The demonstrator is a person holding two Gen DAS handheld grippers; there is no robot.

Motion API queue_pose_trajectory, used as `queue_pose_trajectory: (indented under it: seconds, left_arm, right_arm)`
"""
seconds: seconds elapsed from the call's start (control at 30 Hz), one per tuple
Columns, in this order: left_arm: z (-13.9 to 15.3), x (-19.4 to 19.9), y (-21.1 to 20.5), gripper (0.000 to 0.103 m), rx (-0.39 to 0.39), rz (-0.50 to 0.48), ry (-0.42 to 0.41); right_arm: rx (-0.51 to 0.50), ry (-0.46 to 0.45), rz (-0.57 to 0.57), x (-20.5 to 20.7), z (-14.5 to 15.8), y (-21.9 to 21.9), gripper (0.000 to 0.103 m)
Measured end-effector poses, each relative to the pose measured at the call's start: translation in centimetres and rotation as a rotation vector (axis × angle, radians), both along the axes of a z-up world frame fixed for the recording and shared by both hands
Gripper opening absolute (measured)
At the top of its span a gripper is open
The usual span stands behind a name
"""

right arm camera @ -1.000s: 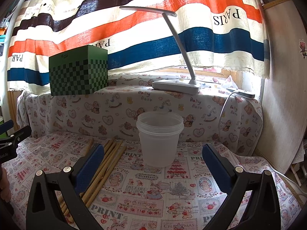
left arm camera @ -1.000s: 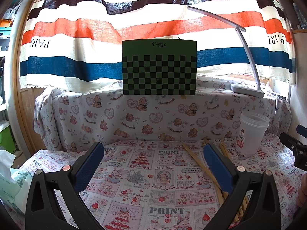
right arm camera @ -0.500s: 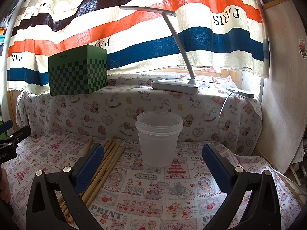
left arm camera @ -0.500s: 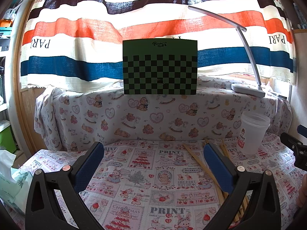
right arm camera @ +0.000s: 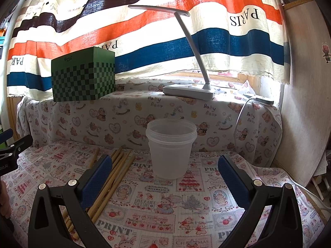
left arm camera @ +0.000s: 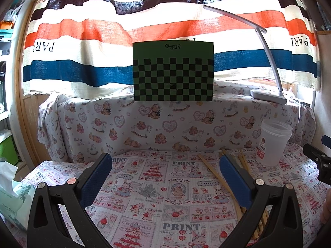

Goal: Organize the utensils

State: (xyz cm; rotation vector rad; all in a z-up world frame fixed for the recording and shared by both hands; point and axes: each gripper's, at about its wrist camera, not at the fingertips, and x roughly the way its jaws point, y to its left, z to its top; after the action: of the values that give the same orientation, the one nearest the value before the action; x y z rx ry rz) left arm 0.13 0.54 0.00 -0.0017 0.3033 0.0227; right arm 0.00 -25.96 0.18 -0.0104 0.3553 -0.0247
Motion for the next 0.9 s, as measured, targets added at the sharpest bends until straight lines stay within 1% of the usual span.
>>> queue_pose_trajectory:
  seconds: [0.13,0.3,0.43,0.53,0.7,0.77,0.9]
  left_arm:
    - [0.0,0.1,0.0,0.103,-0.003,0.002,-0.002]
    - [-0.1,0.1,0.0,0.103,0.003,0.009,0.0]
    - [-0.1,0.1,-0.1,0.103,0.006,0.012,-0.002]
    - [-0.1,0.1,-0.1,0.103,0.005,0.011,-0.002]
    - [-0.1,0.1,-0.1,0.103,0.005,0.01,-0.003]
    - [-0.1,0.1,-0.1,0.103,0.007,0.027,-0.007]
    - [-0.1,0.0,0.2,0.103,0.001,0.042,-0.009]
  right_arm:
    - [0.001,0.01,0.0,0.0,-0.1,0.0,0.103]
    - [-0.002,0.031,0.032,0.0,-0.2,0.3,0.103]
    - [-0.026,0.023,0.044,-0.4,-0.2,1.0,0.103]
    - [-0.024,0.02,0.06,-0.7,-0.1,1.2,0.103]
    - [-0.029,0.009,0.052,-1.1,0.0,1.3,0.103]
    - [-0.031,0.008,0.042,-1.1,0.0,1.3,0.103]
    - [-0.009,0.062,0.029,-0.6,-0.2,0.8,0.103]
